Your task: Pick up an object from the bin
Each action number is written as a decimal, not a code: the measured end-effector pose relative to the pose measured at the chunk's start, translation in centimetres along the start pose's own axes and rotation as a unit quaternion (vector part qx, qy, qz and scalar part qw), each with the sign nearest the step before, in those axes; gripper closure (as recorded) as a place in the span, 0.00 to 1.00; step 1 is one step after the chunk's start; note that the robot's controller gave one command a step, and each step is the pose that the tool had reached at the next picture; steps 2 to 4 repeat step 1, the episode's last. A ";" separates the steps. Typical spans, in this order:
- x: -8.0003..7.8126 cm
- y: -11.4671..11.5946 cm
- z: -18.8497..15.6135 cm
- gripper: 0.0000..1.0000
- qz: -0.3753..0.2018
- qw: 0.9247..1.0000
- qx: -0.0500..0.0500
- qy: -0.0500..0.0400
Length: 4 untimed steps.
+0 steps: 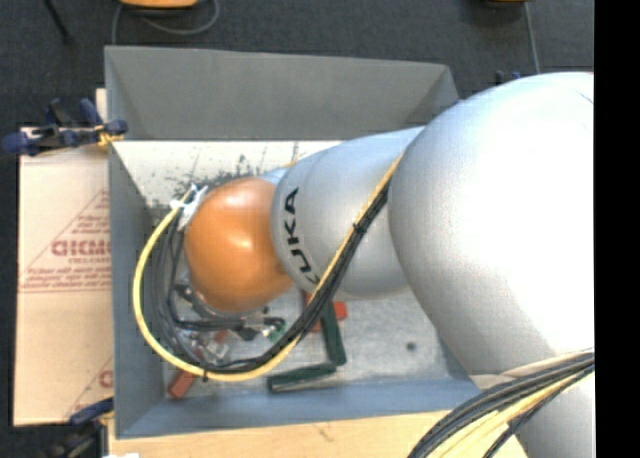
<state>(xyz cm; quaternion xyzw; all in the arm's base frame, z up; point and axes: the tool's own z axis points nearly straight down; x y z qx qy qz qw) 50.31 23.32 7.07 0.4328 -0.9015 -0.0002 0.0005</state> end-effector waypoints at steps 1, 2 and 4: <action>-0.2 -0.2 -13.0 1.00 0.003 1.000 0.003 -0.005; -0.2 -0.2 -13.0 1.00 0.003 1.000 0.003 -0.005; -0.2 -0.2 -13.0 1.00 0.003 1.000 0.003 -0.005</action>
Offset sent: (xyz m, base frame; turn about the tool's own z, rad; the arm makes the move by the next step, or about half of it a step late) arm -0.0002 -0.0001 0.1246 0.0000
